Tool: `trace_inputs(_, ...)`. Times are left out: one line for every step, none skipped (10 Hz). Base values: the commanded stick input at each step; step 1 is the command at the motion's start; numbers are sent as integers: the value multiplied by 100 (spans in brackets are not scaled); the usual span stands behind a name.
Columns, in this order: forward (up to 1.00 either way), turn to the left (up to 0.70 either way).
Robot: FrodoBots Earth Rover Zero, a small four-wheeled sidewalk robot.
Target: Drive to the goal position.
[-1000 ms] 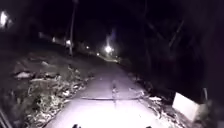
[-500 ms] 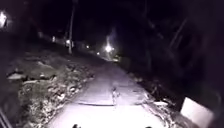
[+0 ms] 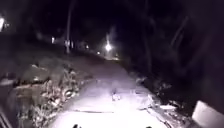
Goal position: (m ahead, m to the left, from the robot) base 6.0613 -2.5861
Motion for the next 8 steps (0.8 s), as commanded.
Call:
trace_inputs(45,-4)
trace_inputs(45,-1)
trace_inputs(45,12)
trace_inputs(45,0)
trace_inputs(45,0)
trace_inputs(45,0)
trace_inputs(45,0)
trace_inputs(45,0)
